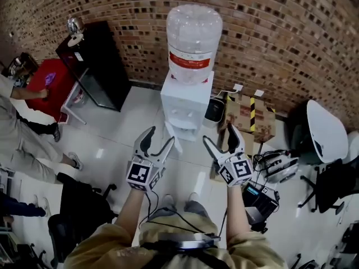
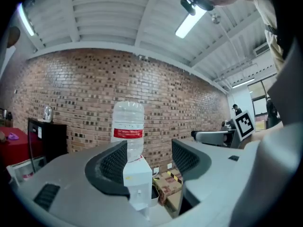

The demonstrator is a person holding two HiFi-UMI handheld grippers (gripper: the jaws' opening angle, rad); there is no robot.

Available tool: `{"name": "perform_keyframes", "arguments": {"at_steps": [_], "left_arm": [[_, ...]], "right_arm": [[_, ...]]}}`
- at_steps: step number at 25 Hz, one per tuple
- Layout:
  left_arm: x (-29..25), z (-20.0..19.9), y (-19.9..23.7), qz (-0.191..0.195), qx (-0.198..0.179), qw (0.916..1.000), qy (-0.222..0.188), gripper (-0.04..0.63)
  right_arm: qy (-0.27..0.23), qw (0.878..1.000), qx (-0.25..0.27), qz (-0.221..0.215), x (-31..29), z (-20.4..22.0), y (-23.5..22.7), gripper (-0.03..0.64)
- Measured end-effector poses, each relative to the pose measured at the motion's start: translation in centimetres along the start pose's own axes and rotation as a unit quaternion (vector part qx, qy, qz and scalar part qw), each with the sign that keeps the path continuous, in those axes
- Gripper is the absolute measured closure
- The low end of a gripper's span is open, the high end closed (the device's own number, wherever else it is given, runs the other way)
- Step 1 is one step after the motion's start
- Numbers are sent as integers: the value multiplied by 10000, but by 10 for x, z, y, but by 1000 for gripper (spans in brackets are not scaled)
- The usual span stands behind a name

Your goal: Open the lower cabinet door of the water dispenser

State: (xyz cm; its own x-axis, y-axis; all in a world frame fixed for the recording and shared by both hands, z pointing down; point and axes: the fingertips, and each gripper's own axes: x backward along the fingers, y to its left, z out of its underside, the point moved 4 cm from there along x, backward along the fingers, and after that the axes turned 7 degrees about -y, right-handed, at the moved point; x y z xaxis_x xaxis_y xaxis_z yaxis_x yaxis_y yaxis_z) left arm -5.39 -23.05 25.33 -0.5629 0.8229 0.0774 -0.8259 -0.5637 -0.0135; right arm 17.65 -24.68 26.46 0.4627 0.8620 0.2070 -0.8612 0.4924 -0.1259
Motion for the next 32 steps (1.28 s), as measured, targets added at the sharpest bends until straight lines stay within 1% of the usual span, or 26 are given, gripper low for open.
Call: {"name": "perform_keyframes", "arguments": {"at_steps": [2, 3, 4, 7, 10, 12, 15, 17, 19, 25, 32], "left_arm": [[5, -13, -5, -78, 58, 9999, -35, 299], [9, -16, -8, -113, 63, 9999, -55, 299], [13, -19, -10, -142, 43, 9999, -78, 299], [25, -24, -16, -241, -91, 9995, -205, 299], [35, -30, -12, -573, -169, 9976, -360, 299], [39, -29, -11, -720, -127, 9967, -351, 299], [40, -22, -16, -674, -116, 9974, -236, 299], [44, -17, -20, -627, -115, 9978, -166, 299], [46, -14, -25, -583, -106, 9981, -143, 299], [45, -16, -31, -490, -121, 9986, -164, 299], [42, -15, -21, -495, -79, 9986, -180, 299]], "right_arm": [[-57, 9996, 26, 271, 12, -28, 12, 153], [-107, 9992, 61, 369, 19, -36, 19, 176], [-160, 9988, 119, 456, 26, -42, 25, 177], [-282, 9966, 240, 738, 44, -49, 39, 187], [-330, 9937, 256, 1040, 57, -51, 46, 189], [-323, 9911, 349, 1245, 65, -51, 48, 190], [-282, 9864, 629, 1493, 74, -53, 47, 192], [-257, 9841, 688, 1618, 79, -53, 49, 192], [-234, 9834, 704, 1657, 81, -53, 50, 192], [-166, 9846, 712, 1586, 81, -52, 54, 193], [-140, 9862, 718, 1483, 71, -45, 57, 193]]}}
